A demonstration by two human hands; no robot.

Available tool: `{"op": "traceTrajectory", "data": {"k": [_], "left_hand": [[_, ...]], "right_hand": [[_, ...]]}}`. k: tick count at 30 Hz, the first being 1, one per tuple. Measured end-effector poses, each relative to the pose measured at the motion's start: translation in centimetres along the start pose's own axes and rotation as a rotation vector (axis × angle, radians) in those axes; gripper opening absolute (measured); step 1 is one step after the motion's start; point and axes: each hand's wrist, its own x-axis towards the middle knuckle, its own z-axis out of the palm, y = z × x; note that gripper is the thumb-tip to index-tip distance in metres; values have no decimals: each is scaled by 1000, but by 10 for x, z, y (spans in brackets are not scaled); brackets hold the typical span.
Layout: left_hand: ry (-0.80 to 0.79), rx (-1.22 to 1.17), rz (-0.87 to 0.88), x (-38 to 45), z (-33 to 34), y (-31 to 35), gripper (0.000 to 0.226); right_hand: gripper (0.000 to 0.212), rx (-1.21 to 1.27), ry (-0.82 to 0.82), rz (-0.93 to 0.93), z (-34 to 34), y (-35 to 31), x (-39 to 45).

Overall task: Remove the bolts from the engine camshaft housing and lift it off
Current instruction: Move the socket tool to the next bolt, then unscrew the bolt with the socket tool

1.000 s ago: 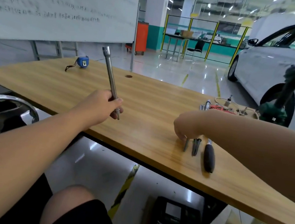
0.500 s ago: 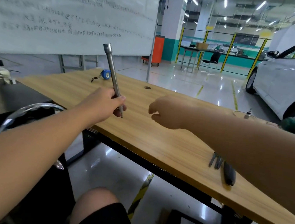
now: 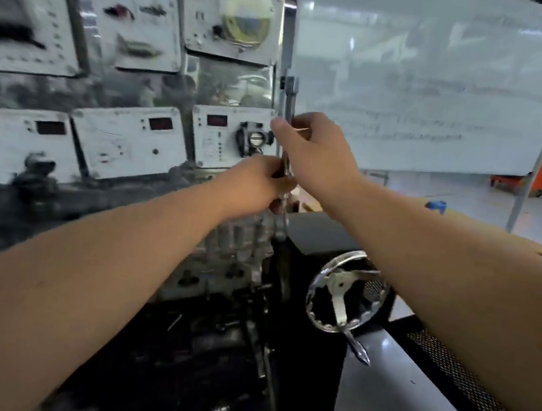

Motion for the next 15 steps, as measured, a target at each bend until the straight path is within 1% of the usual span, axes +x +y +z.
{"op": "traceTrajectory", "data": {"k": [2,4,6,10,15], "left_hand": [[21,102,-38,-18,-34,-23,23],[47,159,-84,-38,-62,-45,22],[65,203,-135,-55,-83,-64,25],[91,249,-209,-77,-111,-96,38],[260,201,-256,-85,-144,-129,51]], "right_hand": [[31,24,-72,-69,34,-20,6],[24,16,-134,-130,65,-36,9],[23,24,-184,-158,92,-48,10],[22,105,-282,-184,134,-66,14],[21,191,-383,-204,171,-82,32]]}}
